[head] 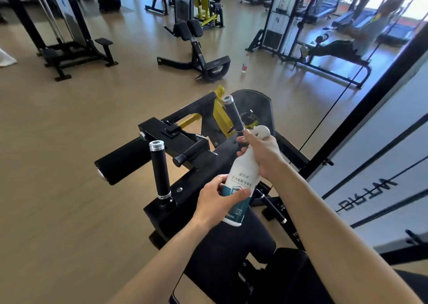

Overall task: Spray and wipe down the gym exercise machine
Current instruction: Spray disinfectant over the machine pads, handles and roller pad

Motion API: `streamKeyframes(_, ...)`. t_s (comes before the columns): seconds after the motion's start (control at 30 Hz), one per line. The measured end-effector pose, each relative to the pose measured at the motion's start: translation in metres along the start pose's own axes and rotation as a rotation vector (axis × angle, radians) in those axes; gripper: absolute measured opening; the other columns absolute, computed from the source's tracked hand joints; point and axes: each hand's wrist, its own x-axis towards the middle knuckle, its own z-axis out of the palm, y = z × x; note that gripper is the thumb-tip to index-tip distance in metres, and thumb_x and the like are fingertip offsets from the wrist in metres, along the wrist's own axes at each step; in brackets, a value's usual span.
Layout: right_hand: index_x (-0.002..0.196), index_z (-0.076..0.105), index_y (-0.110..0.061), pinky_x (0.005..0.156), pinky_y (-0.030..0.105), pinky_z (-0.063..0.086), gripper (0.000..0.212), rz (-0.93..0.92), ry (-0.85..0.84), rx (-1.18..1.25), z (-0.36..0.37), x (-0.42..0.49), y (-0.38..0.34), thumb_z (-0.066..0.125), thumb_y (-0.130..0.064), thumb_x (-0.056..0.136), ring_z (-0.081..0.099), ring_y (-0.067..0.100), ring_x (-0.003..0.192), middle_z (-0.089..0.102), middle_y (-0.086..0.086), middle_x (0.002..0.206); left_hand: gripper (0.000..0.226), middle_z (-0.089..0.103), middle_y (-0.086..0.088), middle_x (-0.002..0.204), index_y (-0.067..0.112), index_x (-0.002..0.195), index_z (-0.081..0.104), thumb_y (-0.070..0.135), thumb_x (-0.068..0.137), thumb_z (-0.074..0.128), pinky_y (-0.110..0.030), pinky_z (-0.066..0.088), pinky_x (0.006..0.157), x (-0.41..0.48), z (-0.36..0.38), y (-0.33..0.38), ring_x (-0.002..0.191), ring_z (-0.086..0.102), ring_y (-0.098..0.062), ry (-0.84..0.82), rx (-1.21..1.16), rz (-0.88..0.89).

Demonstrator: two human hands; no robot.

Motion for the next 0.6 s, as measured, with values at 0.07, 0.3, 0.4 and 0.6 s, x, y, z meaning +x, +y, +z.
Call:
streamKeyframes(0.07, 0.108, 0.066, -0.004, 0.071, 0.044, 0.065, 0.027, -0.018, -0.059, -0.063, 0.006, -0.013, 0.005, 0.070, -0.028, 0.098, 0.065, 0.019, 0.062, 0.077, 0.014, 0.100, 0.051, 0.078, 0.007, 0.099, 0.029, 0.112, 0.072, 0.048, 0.069, 0.091, -0.041, 0.064, 0.085, -0.011, -0.006, -0.007, 0.090, 0.076, -0.009, -0.031, 0.010, -0.016)
streamKeyframes(0.3, 0.097, 0.066, -0.007, 0.060, 0.028, 0.058, 0.018, -0.217, -0.375, -0.354, 0.048, -0.080, 0.031, 0.065, -0.024, 0.100, 0.067, 0.019, 0.066, 0.075, 0.012, 0.093, 0.064, 0.076, -0.003, 0.106, 0.019, 0.113, 0.069, 0.043, 0.058, 0.093, -0.043, 0.062, 0.091, -0.056, -0.031, -0.050, 0.100, 0.075, -0.018, -0.049, 0.003, -0.077)
streamKeyframes(0.4, 0.086, 0.065, -0.012, 0.055, 0.020, 0.050, 0.026, -0.232, -0.393, -0.464, 0.060, -0.096, 0.043, 0.063, -0.034, 0.101, 0.064, 0.012, 0.058, 0.074, 0.010, 0.082, 0.063, 0.076, -0.004, 0.108, 0.019, 0.115, 0.069, 0.039, 0.061, 0.093, -0.044, 0.061, 0.093, -0.071, -0.039, -0.058, 0.103, 0.074, -0.018, -0.024, -0.001, -0.078)
streamKeyframes(0.6, 0.086, 0.065, -0.013, 0.061, 0.035, 0.056, 0.023, -0.309, -0.416, -0.469, 0.061, -0.109, 0.052, 0.068, -0.032, 0.098, 0.059, 0.010, 0.059, 0.069, 0.002, 0.073, 0.062, 0.076, -0.003, 0.110, 0.018, 0.117, 0.069, 0.034, 0.062, 0.093, -0.043, 0.060, 0.095, -0.092, -0.039, -0.064, 0.105, 0.073, -0.018, 0.033, -0.034, -0.094)
